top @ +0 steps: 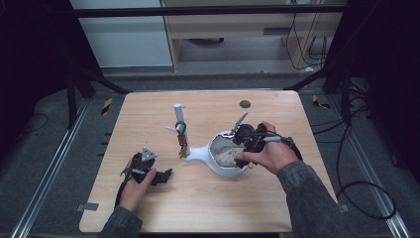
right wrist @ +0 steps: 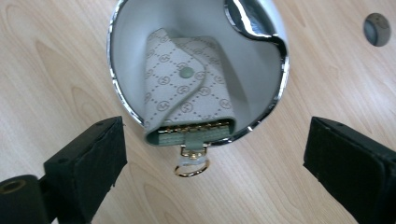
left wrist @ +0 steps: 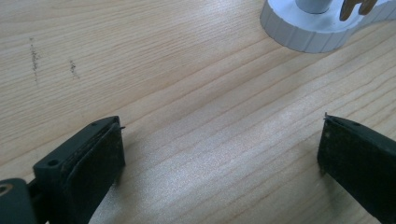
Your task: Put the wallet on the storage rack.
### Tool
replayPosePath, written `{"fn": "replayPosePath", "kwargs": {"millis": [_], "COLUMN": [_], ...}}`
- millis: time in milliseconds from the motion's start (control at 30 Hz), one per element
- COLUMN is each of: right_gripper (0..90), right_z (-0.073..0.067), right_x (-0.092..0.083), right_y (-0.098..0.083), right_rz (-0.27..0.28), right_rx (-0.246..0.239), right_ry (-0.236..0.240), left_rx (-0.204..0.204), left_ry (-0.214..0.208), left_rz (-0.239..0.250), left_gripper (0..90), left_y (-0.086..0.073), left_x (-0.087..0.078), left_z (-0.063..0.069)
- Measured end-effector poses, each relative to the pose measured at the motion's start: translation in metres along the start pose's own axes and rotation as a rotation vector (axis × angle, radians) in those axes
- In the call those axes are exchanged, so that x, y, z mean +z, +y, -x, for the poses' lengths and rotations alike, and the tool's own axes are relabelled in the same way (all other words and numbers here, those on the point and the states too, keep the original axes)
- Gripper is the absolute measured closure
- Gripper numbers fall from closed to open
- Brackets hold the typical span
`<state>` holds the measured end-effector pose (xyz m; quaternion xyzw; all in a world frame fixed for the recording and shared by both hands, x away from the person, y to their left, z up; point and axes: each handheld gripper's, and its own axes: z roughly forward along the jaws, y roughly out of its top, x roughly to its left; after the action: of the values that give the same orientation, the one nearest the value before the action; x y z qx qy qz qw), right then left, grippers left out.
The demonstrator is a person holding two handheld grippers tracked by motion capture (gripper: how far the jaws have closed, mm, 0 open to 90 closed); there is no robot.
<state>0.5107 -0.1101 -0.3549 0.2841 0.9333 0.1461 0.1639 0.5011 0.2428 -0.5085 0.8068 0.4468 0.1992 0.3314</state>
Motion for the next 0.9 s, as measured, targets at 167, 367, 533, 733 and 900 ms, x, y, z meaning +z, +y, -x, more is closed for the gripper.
{"fn": "replayPosePath", "kwargs": {"millis": [167,367,533,733,900], "right_gripper": [5.3,5.5,8.5,10.9,11.3], "right_z": [0.007,0.017,0.027,0.031,0.031], "right_x": [-0.004,-0.005,-0.004,0.009,0.029], "right_y": [-0.012,-0.035,-0.061,-0.093,-0.112], "right_rz": [0.058,0.124,0.184,0.236,0.279], "right_rx": [0.041,0.109,0.186,0.252,0.288], "right_ry": [-0.015,-0.072,-0.128,-0.158,-0.144], "left_rx": [-0.003,0.001,0.001,0.001,0.0], "left_ry": [-0.001,-0.001,-0.003,-0.003,-0.002], "left_rz": [0.0,-0.003,-0.003,-0.003,-0.003], "left_gripper": [0.0,0.0,0.0,0.0,0.0], "left_y": [0.0,0.0,0.0,0.0,0.0], "left_x": [0.0,0.0,0.0,0.0,0.0], "left_z": [0.0,0.001,0.001,0.001,0.001]}}
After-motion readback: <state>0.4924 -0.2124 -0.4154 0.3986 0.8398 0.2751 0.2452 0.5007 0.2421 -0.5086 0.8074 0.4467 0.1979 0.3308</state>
